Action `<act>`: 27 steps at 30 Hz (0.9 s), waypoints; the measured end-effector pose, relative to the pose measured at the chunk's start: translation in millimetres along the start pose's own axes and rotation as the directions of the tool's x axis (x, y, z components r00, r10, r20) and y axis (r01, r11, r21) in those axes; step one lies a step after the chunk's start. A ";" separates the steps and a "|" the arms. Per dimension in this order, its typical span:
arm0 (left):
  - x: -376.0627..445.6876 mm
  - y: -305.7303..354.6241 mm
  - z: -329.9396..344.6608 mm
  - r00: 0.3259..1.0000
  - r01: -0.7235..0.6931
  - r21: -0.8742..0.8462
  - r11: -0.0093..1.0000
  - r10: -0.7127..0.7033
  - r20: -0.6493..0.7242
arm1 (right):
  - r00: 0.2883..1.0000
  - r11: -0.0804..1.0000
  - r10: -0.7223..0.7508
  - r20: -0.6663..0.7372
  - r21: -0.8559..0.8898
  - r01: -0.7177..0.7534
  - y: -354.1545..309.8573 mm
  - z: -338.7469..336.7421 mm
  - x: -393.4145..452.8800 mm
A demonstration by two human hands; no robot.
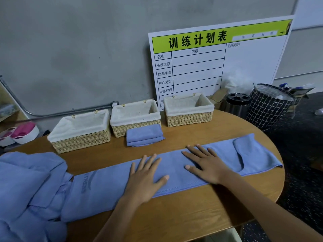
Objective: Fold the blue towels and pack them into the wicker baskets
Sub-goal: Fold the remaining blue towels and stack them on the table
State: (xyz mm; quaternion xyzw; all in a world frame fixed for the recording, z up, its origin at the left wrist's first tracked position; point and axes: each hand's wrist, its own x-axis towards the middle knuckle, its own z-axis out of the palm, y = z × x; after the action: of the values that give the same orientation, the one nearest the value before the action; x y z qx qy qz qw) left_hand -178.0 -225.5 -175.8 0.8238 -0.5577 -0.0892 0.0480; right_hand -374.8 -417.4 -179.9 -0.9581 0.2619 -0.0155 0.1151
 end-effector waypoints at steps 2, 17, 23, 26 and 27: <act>-0.5 -5.0 1.9 1.000 -0.007 -0.006 1.000 0.007 -0.001 | 0.999 0.999 0.039 -0.002 -0.001 -0.039 21.2 -4.8 -9.1; 36.1 64.8 14.6 0.990 -0.131 -0.028 0.991 0.129 -0.061 | 0.983 0.986 0.168 -0.077 0.003 -0.168 71.2 -12.8 -44.0; 35.1 68.6 14.7 0.992 -0.115 -0.014 0.993 0.114 -0.060 | 0.965 0.970 0.243 -0.097 0.025 -0.242 92.7 -13.6 -66.4; 35.1 69.7 11.4 0.992 -0.112 -0.013 0.994 0.111 -0.054 | 0.953 0.960 0.280 -0.120 0.017 -0.280 105.1 -14.9 -79.1; 35.3 70.2 10.8 0.993 -0.108 -0.015 0.994 0.108 -0.045 | 0.948 0.956 0.294 -0.126 0.015 -0.294 108.6 -16.1 -83.5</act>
State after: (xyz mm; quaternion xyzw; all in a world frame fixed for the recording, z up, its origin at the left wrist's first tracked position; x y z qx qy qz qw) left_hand -231.3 -284.3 -177.2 0.7938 -0.5994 -0.0731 0.0725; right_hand -502.3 -469.4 -186.5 -0.9057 0.4085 -0.0586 0.0972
